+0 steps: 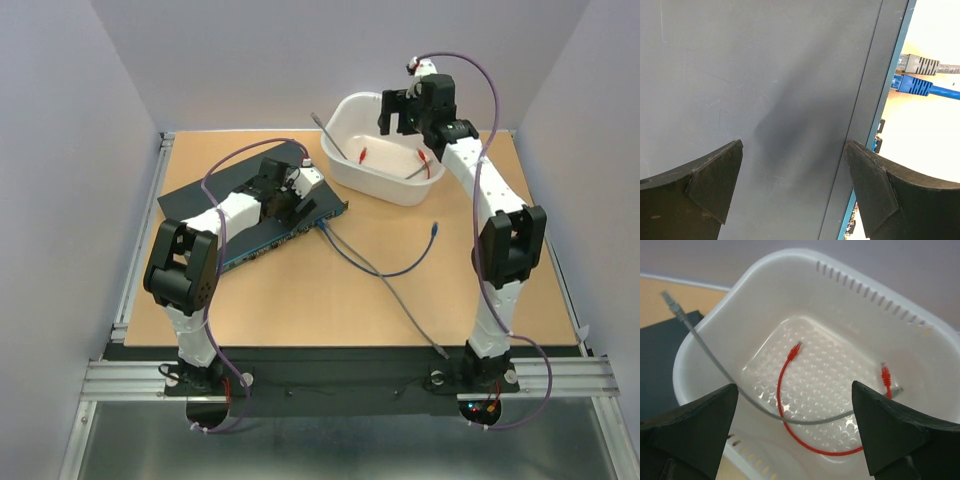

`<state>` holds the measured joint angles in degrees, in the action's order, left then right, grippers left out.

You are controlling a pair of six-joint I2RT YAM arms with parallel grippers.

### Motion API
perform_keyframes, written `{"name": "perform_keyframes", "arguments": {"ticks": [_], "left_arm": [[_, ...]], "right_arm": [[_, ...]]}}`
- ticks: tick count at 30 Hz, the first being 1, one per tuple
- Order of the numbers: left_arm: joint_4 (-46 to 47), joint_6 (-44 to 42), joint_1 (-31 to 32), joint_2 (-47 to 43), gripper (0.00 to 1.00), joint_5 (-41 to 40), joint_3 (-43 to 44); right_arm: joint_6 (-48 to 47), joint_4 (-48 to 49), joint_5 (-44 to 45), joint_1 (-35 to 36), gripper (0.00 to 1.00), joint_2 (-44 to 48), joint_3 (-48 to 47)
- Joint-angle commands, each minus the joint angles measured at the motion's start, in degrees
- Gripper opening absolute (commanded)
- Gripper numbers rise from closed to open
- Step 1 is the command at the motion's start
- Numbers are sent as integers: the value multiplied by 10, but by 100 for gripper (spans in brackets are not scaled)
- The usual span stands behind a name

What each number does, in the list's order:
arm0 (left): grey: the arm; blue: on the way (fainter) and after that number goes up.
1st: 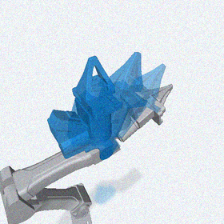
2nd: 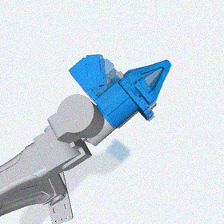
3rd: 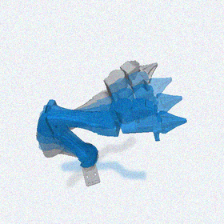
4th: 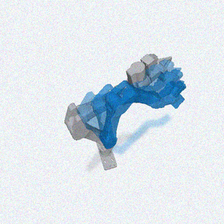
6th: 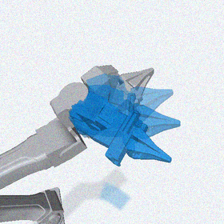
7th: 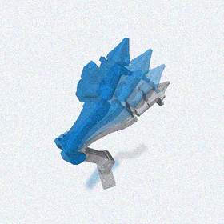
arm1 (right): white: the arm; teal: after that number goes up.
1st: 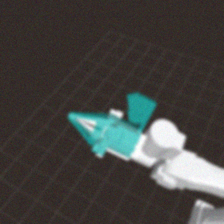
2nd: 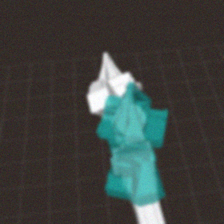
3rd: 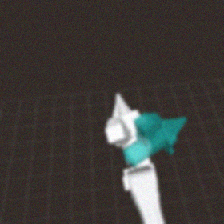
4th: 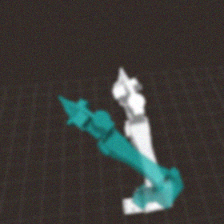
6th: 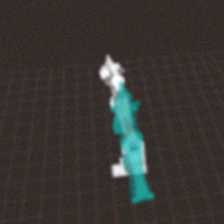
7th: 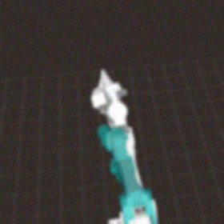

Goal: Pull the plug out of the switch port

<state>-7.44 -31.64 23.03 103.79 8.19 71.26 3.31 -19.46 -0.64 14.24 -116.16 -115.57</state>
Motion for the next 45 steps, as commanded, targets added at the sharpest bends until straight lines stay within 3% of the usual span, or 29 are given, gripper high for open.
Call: {"name": "perform_keyframes", "arguments": {"ticks": [1, 4, 6, 7, 10, 13, 17, 23, 30, 33, 39, 45], "left_arm": [[0, 0, 1, -5, 96, 5, 14], [-2, 2, 0, -2, 96, 12, 15], [-4, 2, -1, 0, 96, 17, 14], [-6, 3, -1, 2, 96, 17, 12], [-7, 6, -2, 8, 96, 17, 9], [-8, 13, -2, 16, 96, 22, 8], [-6, 19, -2, 27, 96, 16, 10], [0, 19, -3, 26, 95, 16, 7], [4, 21, -2, 36, 96, 14, 5], [6, 20, -2, 36, 96, 13, 3], [7, 21, -2, 35, 95, 16, 7], [9, 20, -2, 29, 95, 17, 5]], "right_arm": [[-8, 12, -128, 25, 99, 89, 56], [-3, 42, -154, 63, 99, 128, 174], [49, 72, -186, 66, 94, 155, 238], [65, 92, -215, 66, 91, 162, 313], [147, 216, -228, 81, 88, 188, 430], [207, 297, -259, 100, 88, 178, 487], [332, 449, -258, 101, 78, 143, 561], [410, 536, -304, 101, 68, 38, 545], [443, 572, -294, 101, 56, -13, 540], [445, 588, -285, 108, 55, 4, 575], [375, 515, -134, 162, 55, 118, 621], [412, 556, -81, 183, 54, 144, 674]]}}
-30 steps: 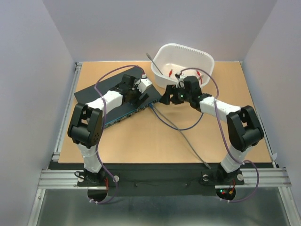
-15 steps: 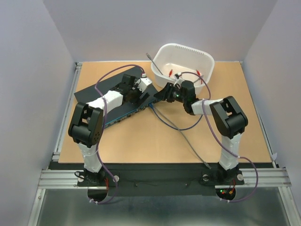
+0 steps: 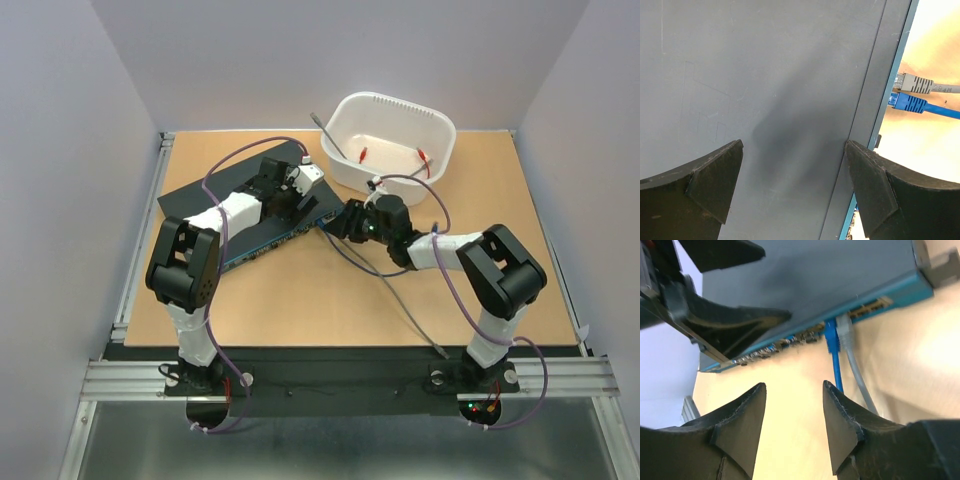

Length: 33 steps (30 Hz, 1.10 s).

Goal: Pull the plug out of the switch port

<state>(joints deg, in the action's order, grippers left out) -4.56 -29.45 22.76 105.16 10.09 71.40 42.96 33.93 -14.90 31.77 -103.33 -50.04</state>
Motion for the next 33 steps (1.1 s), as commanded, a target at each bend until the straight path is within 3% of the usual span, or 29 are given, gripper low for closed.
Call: {"name": "perform_keyframes", "arguments": {"ticks": [1, 11, 17, 25, 33], "left_arm": [[-20, -2, 0, 16, 95, -2, 5], [-22, -3, 2, 10, 95, 7, 4], [-21, -3, 3, 11, 95, 8, 8], [-21, -3, 6, 12, 95, 8, 7], [-17, -3, 7, 24, 95, 4, 1]], "right_arm": [[19, 31, 74, 11, 54, 13, 26], [26, 69, 108, 11, 55, -71, -38], [47, 90, 131, 10, 50, -115, -46], [63, 109, 121, 3, 49, -162, -75], [120, 207, 77, -8, 41, -207, -68]]}}
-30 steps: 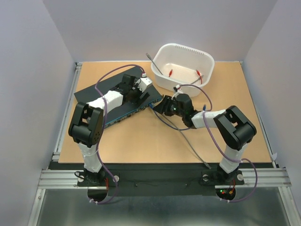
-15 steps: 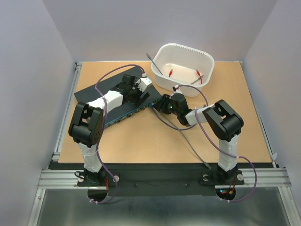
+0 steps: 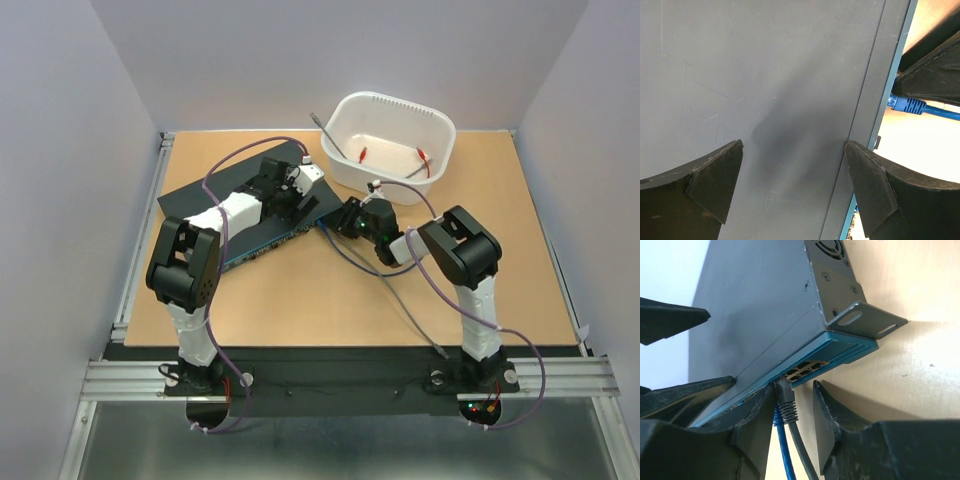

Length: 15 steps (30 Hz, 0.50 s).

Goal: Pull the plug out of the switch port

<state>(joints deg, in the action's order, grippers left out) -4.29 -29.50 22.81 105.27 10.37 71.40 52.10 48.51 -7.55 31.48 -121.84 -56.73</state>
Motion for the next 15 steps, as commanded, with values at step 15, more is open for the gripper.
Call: {"name": "perform_keyframes", "arguments": {"ticks": [15], "left_arm": [[-19, -1, 9, 32, 95, 4, 1]], "right_arm": [[50, 125, 2, -13, 2, -40, 21]]}}
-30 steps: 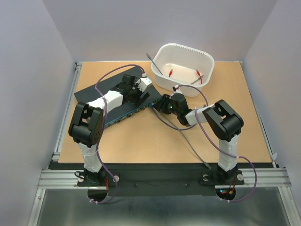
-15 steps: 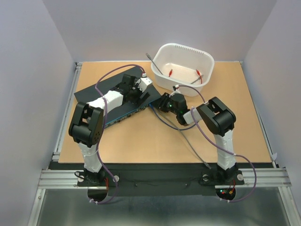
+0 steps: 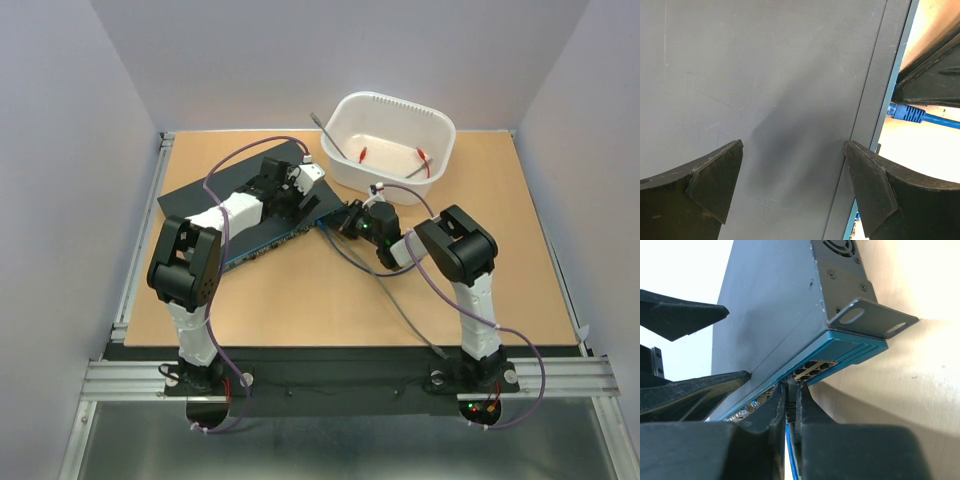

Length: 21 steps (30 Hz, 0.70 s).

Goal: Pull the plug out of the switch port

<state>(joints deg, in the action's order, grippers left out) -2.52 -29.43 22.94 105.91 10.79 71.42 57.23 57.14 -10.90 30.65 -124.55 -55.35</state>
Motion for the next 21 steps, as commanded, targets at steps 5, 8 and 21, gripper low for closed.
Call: {"name": "perform_keyframes", "arguments": {"ticks": [5, 8, 21], "left_arm": [[-36, -5, 7, 22, 95, -4, 0], [-37, -5, 8, 21, 95, -5, 2], [-41, -6, 8, 16, 95, -11, 7]], "right_arm": [[-19, 38, 44, -7, 1, 4, 37], [-32, 38, 40, -10, 1, 24, 67], [-93, 19, 32, -9, 0, 120, 133]]}}
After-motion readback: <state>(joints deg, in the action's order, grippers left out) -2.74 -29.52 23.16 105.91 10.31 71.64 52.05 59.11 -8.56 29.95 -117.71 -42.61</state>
